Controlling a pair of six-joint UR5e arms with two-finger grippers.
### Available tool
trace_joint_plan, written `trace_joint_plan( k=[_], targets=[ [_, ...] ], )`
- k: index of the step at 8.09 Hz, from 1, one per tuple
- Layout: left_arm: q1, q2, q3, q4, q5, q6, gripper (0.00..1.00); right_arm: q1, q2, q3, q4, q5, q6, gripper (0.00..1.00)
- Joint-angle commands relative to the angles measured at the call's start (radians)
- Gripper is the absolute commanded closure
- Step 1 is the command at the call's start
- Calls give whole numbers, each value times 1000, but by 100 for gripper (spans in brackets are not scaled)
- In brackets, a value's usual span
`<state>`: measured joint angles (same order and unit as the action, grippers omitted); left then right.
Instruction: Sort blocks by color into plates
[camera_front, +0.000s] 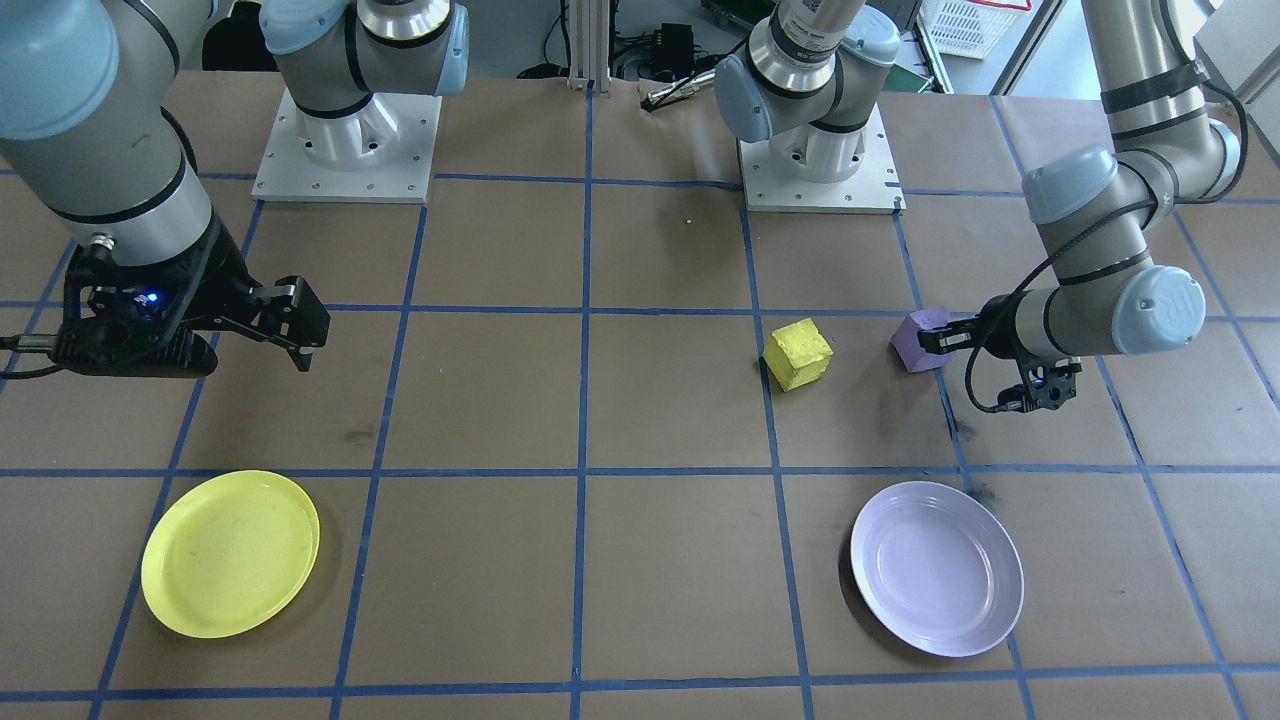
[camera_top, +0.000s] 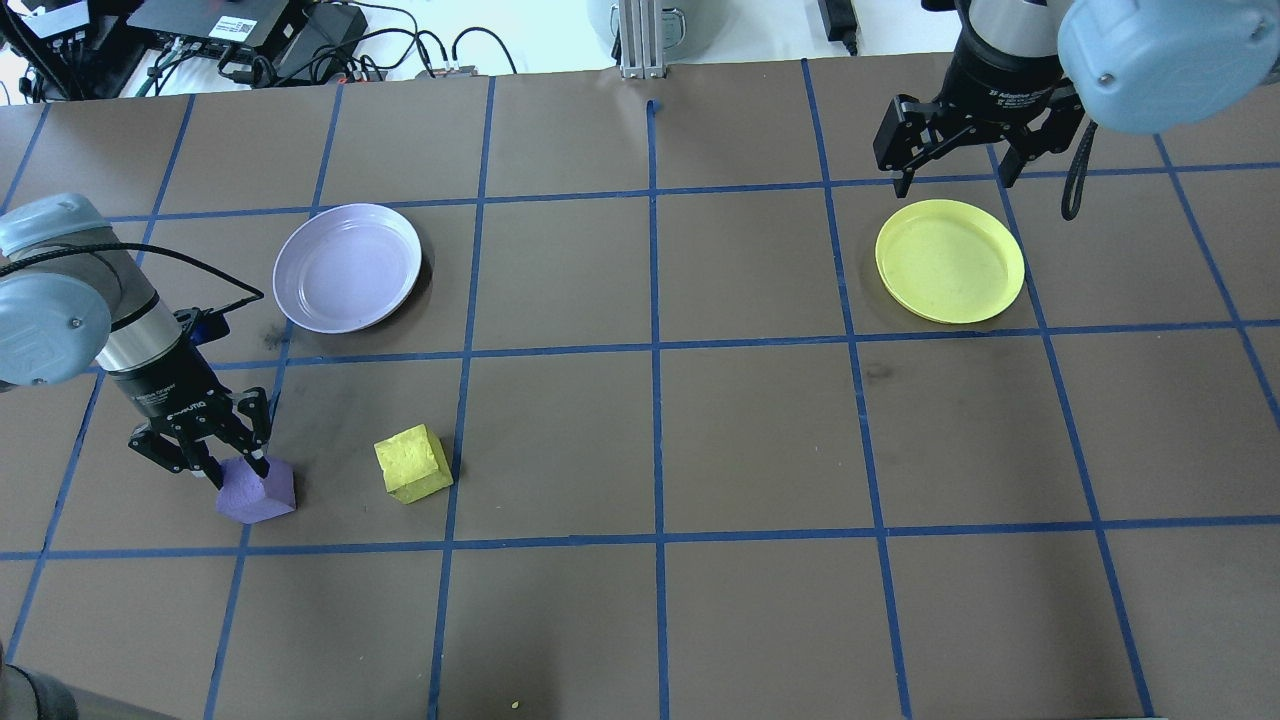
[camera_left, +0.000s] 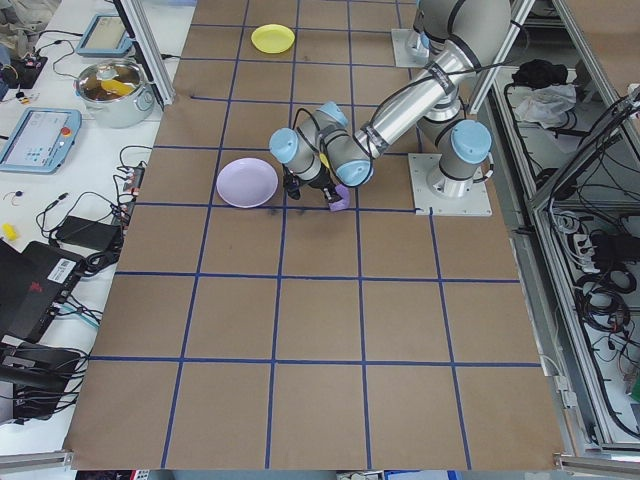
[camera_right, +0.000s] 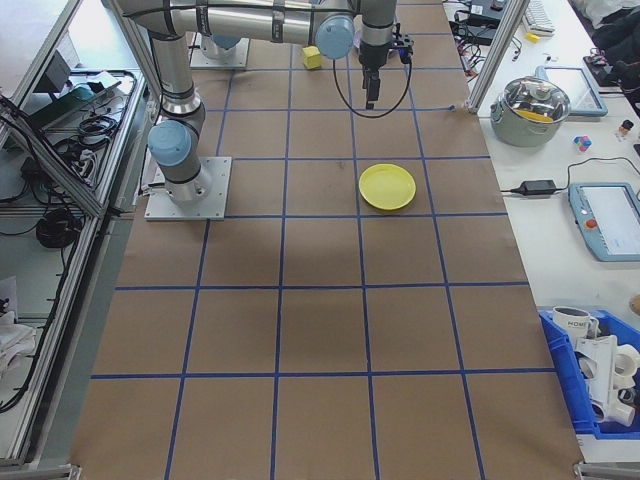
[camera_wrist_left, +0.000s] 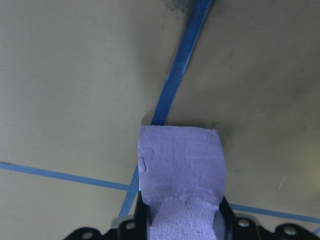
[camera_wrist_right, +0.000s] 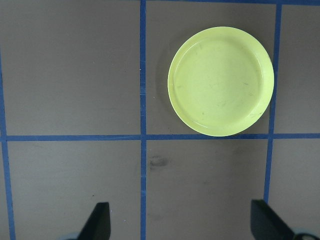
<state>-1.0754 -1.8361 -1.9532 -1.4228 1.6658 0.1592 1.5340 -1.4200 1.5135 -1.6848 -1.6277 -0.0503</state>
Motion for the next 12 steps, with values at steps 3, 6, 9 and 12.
trace_joint_plan(
  k=[3, 6, 9, 12],
  targets=[
    [12, -1, 258, -209, 17, 58, 100, -3, -20, -9, 10, 14, -12, 0],
    [-102, -110, 511, -203, -83, 112, 100, 1, -152, -4, 77, 14, 4, 0],
    [-156, -225, 600, -82, -92, 161, 100, 0, -105, -16, 65, 29, -6, 0],
    [-167, -284, 642, -51, -92, 160, 100, -3, -63, -22, 42, 54, -11, 0]
  ],
)
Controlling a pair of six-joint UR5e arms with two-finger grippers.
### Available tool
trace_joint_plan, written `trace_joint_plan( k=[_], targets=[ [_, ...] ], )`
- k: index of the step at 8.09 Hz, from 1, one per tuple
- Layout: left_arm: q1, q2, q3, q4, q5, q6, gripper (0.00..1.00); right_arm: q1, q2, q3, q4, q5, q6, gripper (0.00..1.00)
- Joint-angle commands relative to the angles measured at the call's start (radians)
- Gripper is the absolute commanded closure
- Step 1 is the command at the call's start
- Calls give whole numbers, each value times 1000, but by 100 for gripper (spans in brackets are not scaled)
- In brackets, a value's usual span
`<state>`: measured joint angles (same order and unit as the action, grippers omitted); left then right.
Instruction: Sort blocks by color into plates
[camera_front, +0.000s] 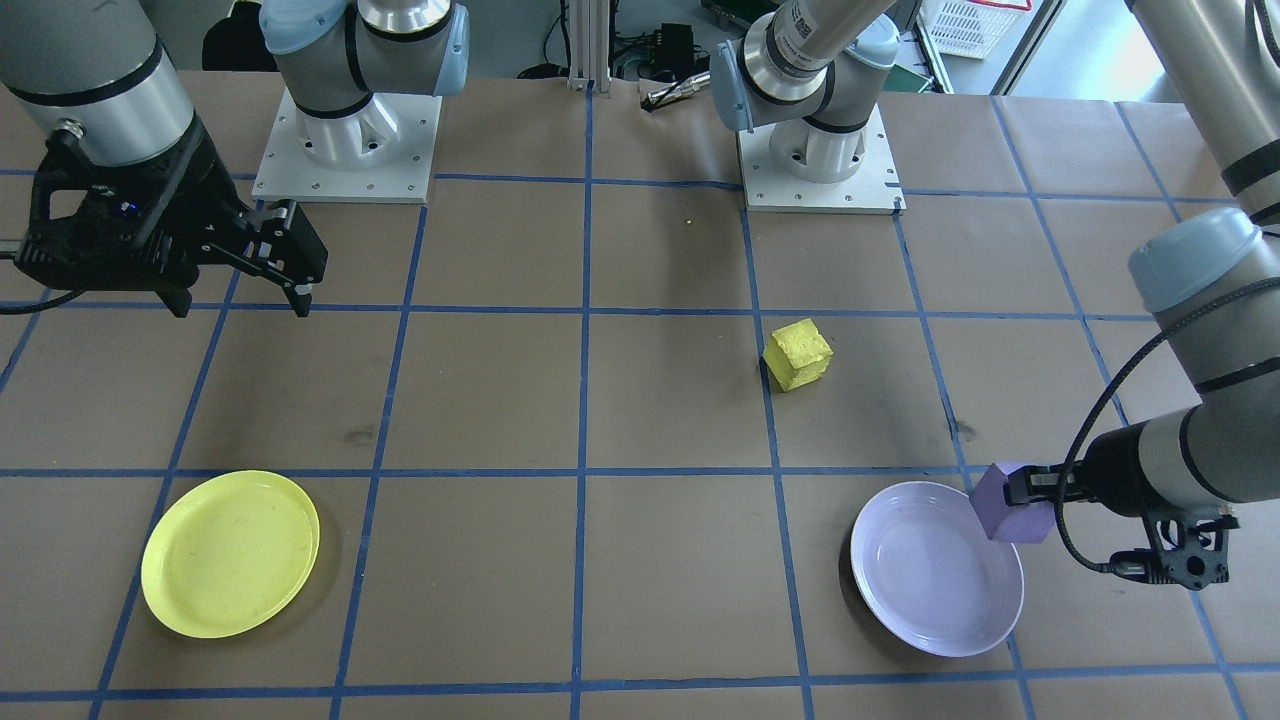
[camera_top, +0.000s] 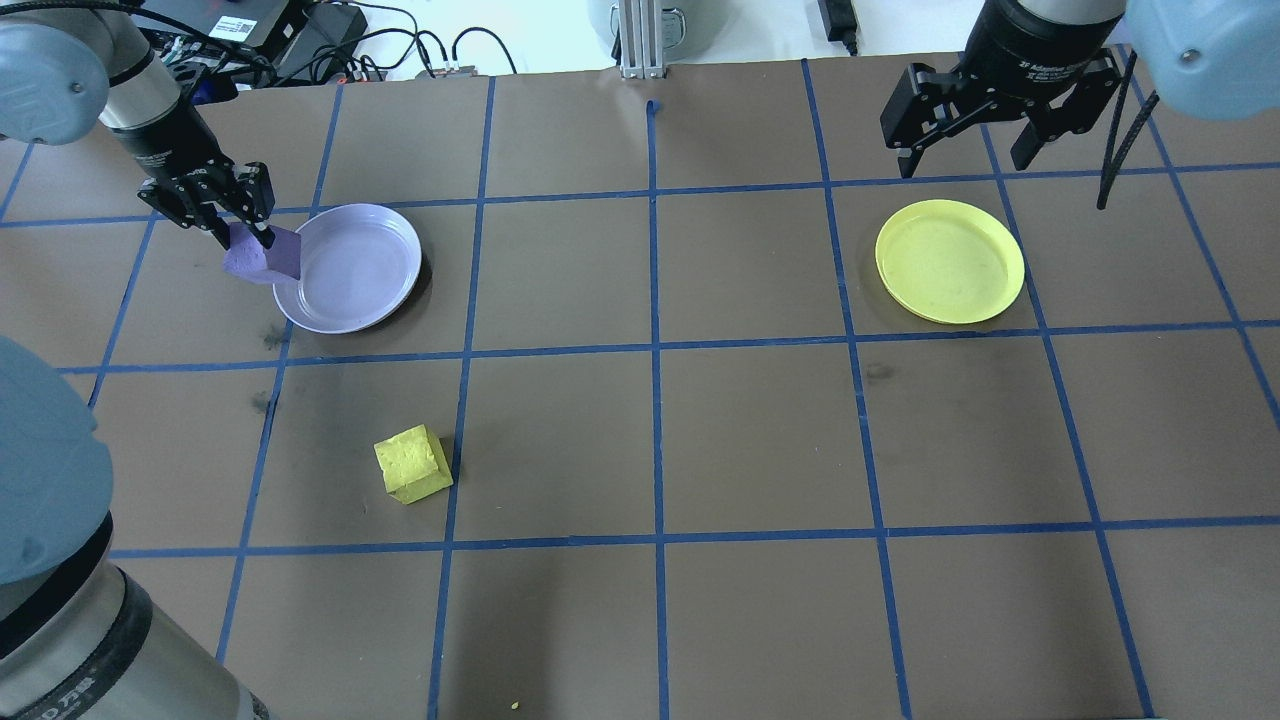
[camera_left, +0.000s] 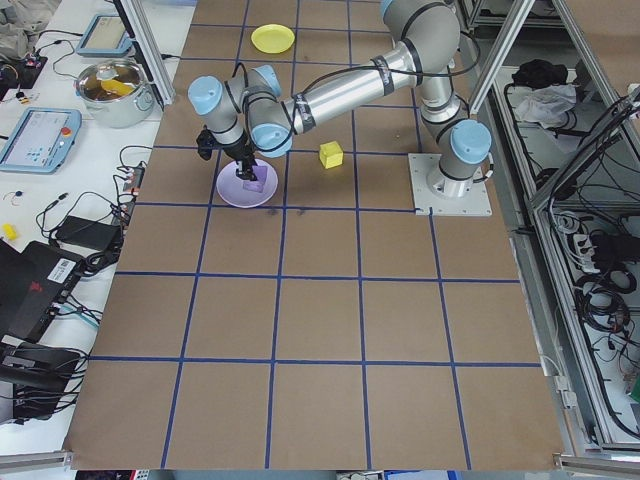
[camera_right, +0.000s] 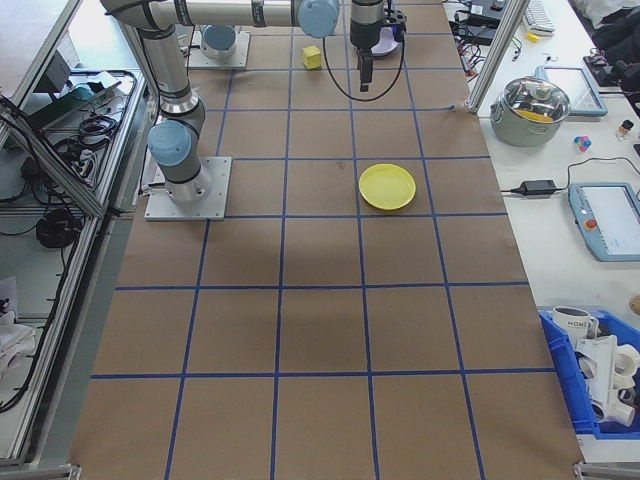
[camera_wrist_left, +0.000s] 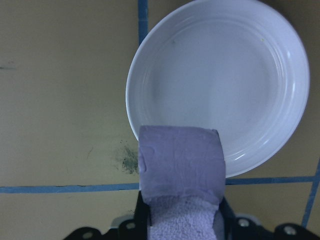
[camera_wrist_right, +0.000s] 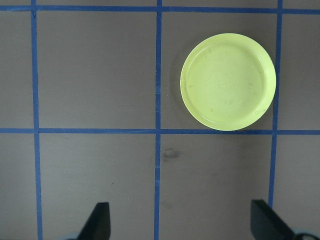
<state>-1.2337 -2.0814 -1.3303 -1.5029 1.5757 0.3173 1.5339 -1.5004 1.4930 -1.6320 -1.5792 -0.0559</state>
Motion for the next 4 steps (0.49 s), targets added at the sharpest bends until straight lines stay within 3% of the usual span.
trace_joint_plan(
  k=[1, 3, 4],
  targets=[
    [-26, -43, 19, 30, -2, 0, 100, -3, 19, -3, -18, 10, 8, 0],
    [-78, -57, 14, 125, 7, -7, 99, -3, 20, -2, -20, 1, 7, 0],
    [-78, -58, 13, 130, 9, -7, 86, -3, 13, -2, -20, 5, 7, 0]
  ],
)
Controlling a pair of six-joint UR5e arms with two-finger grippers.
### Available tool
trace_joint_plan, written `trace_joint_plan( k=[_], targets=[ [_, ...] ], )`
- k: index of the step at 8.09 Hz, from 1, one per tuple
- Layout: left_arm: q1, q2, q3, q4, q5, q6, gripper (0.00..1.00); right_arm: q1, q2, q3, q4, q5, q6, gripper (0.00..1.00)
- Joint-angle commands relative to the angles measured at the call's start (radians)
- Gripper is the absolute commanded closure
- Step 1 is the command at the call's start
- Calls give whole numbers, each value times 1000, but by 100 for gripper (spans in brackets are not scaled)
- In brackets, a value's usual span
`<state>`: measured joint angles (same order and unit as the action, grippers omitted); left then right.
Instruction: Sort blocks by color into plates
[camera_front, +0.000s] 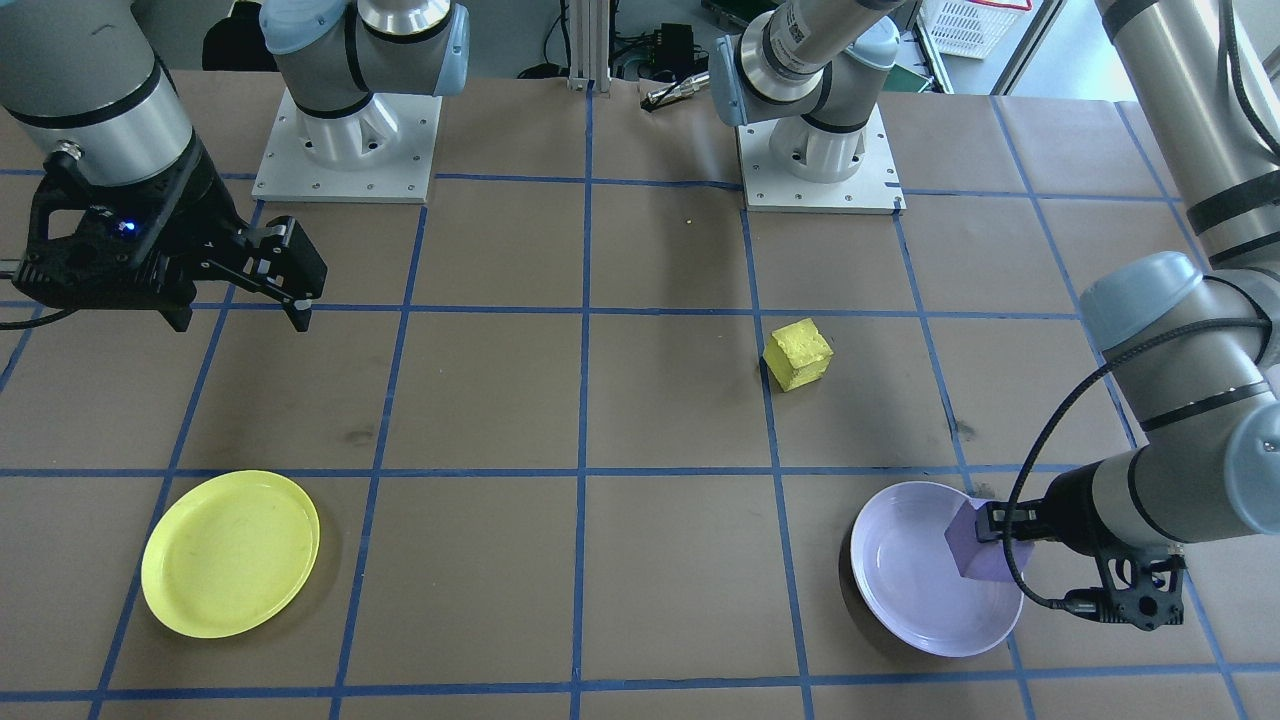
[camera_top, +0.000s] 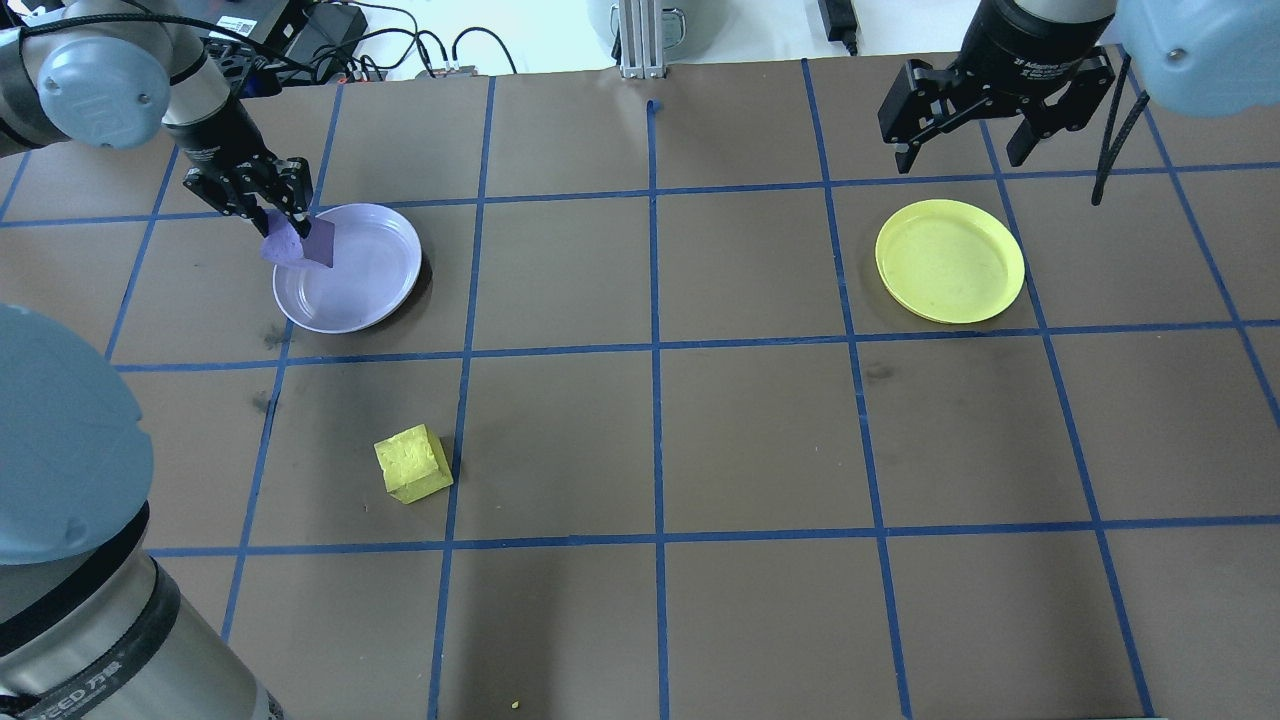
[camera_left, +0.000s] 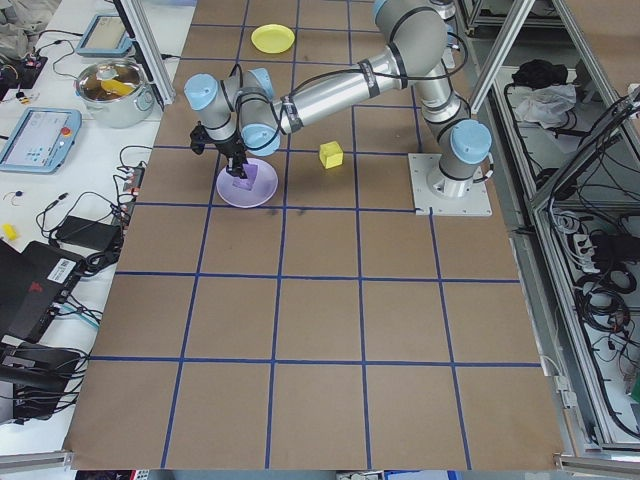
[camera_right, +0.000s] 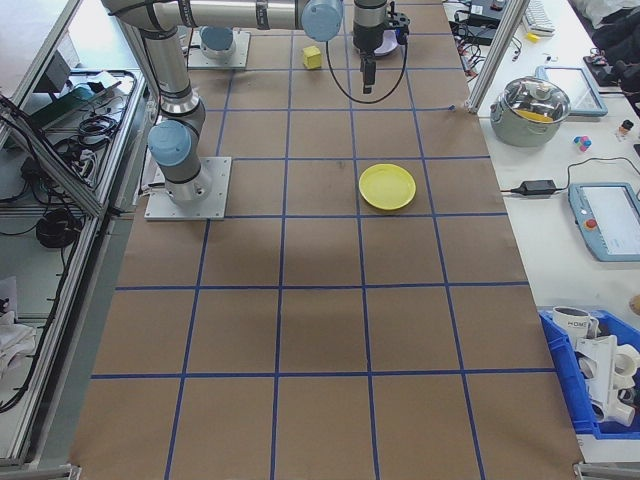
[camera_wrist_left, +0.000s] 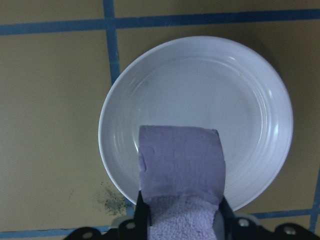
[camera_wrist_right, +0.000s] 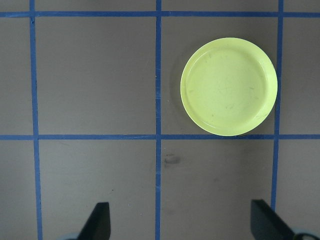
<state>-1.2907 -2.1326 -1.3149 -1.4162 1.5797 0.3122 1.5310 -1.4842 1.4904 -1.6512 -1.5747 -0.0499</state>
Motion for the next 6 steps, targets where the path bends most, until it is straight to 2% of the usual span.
trace_joint_plan(
  k=[1, 2, 6],
  targets=[
    [-21, -7, -4, 49, 6, 10, 17, 0, 5, 1, -2, 4, -4, 0],
    [-21, -12, -6, 49, 2, 2, 0, 0, 7, 10, -4, 4, 4, 0],
    [-21, 25, -6, 49, 8, -7, 0, 0, 16, 17, -2, -12, 4, 0]
  ],
)
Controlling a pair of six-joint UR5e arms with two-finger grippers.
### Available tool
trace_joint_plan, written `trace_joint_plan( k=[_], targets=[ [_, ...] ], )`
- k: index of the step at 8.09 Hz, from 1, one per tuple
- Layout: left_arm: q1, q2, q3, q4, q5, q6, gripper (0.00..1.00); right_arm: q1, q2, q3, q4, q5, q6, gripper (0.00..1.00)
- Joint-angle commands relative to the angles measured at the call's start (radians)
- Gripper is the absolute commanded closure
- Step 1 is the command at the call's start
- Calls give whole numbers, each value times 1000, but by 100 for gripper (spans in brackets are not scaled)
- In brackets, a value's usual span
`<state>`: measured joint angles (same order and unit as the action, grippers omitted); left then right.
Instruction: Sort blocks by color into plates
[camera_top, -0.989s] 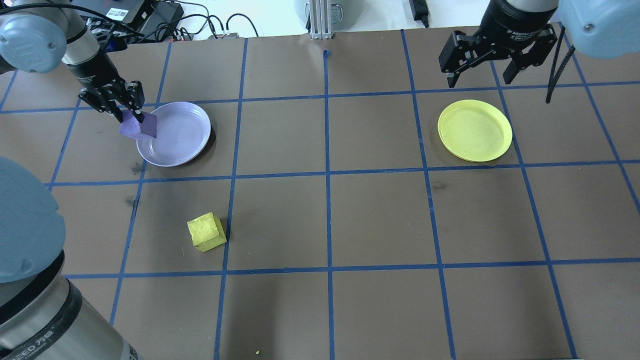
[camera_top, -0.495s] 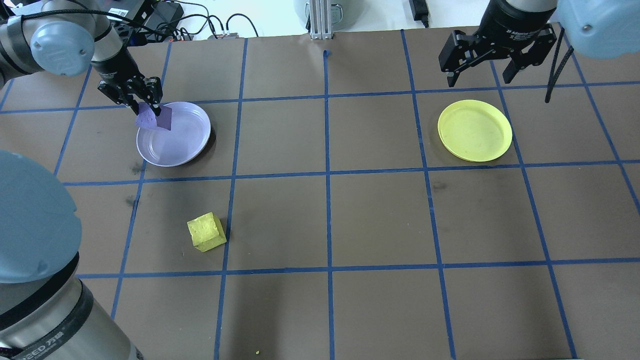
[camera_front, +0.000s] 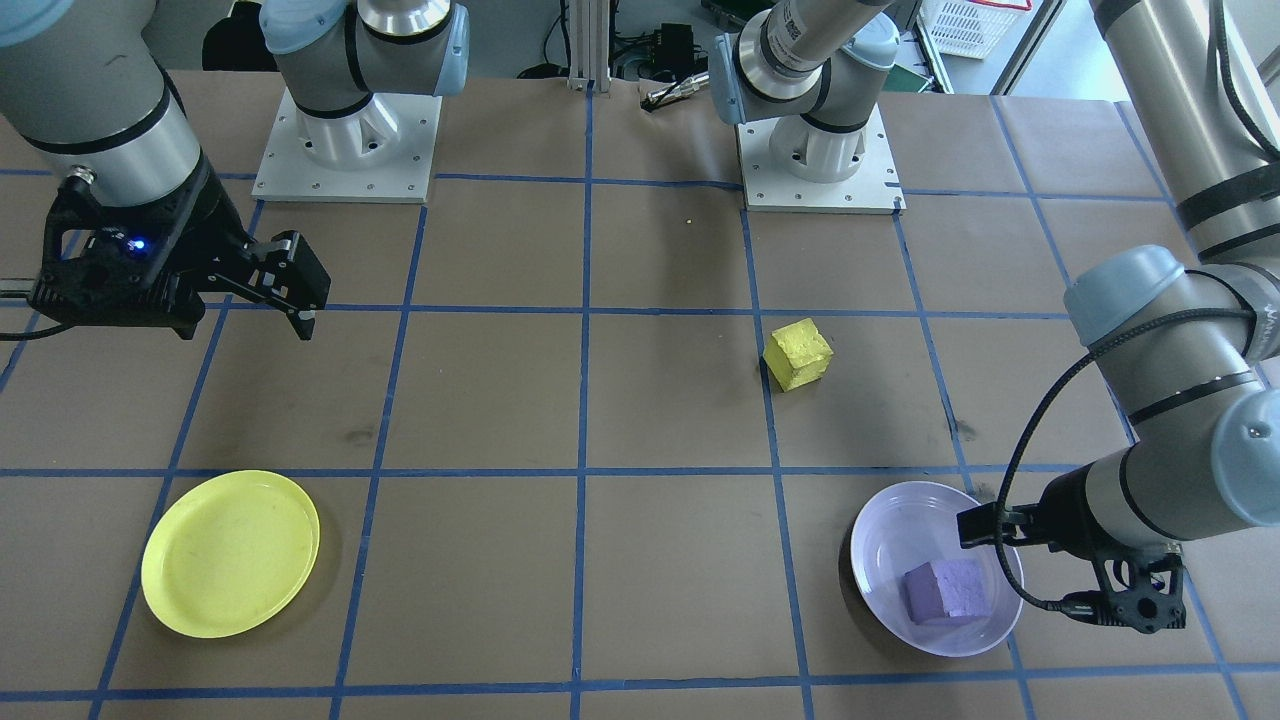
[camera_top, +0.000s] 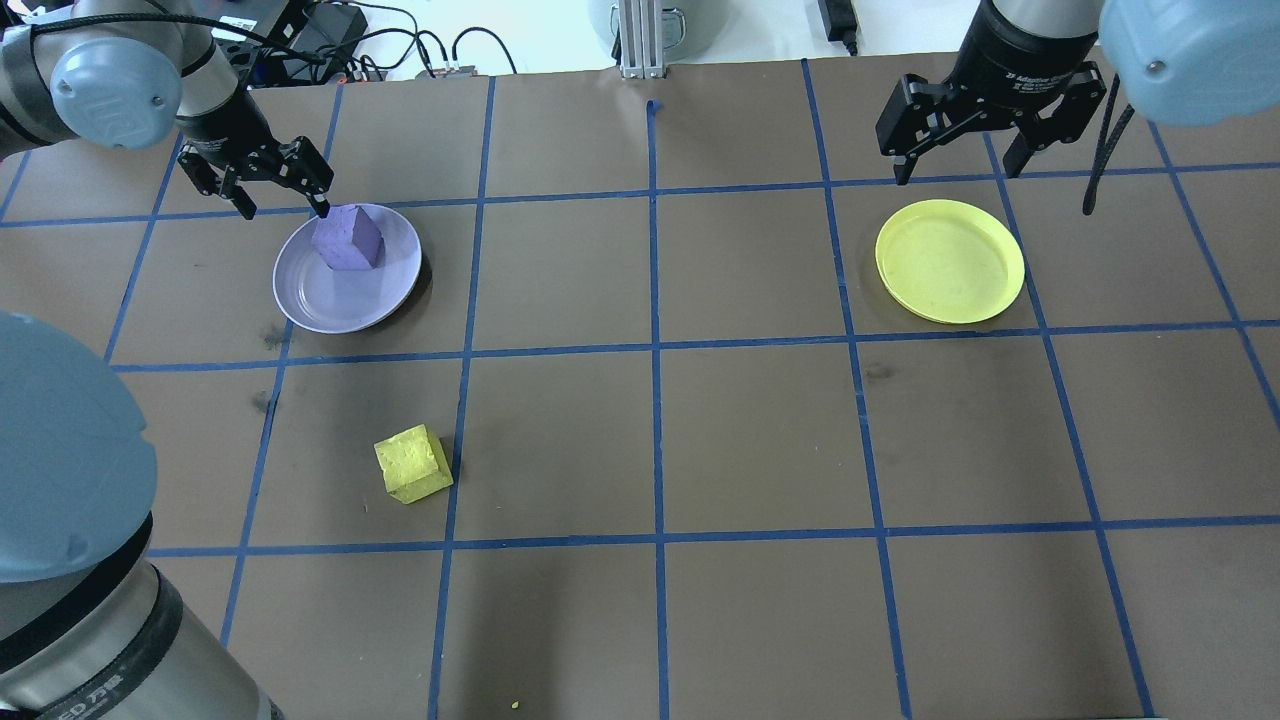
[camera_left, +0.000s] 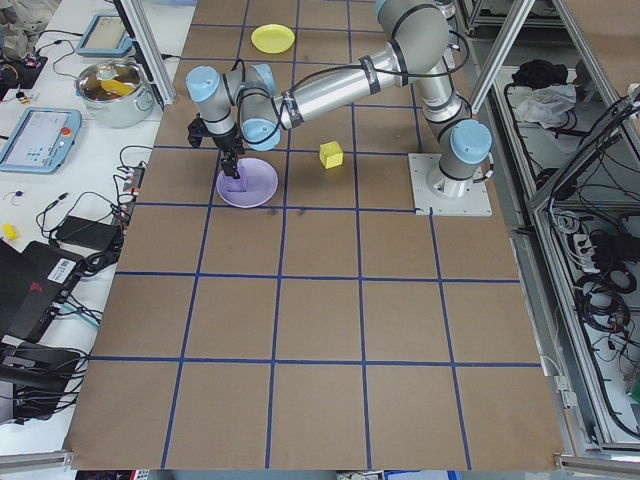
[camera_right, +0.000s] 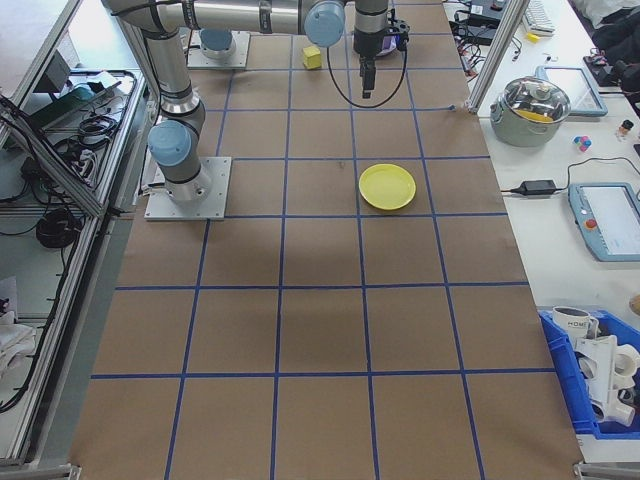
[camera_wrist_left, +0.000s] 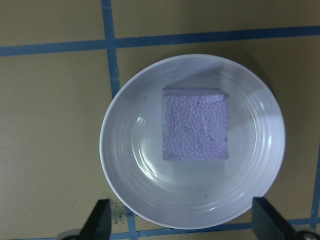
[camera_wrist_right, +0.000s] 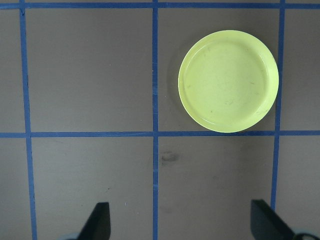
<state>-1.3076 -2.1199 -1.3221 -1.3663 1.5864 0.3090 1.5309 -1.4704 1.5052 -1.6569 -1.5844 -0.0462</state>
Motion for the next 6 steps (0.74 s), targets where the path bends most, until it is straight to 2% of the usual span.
trace_joint_plan(
  k=[1, 2, 3, 6],
  targets=[
    [-8, 30, -2, -11, 3, -5, 0, 0, 4, 1, -3, 3, 2, 0],
    [-9, 69, -15, -16, 1, -16, 0, 0, 4, 3, -1, 3, 0, 0],
    [-12, 113, -70, -19, -3, -86, 0, 0, 4, 4, 5, 0, 0, 0],
    [-16, 331, -407, 3, -6, -359, 0, 0, 8, 6, 5, -8, 0, 0]
  ],
)
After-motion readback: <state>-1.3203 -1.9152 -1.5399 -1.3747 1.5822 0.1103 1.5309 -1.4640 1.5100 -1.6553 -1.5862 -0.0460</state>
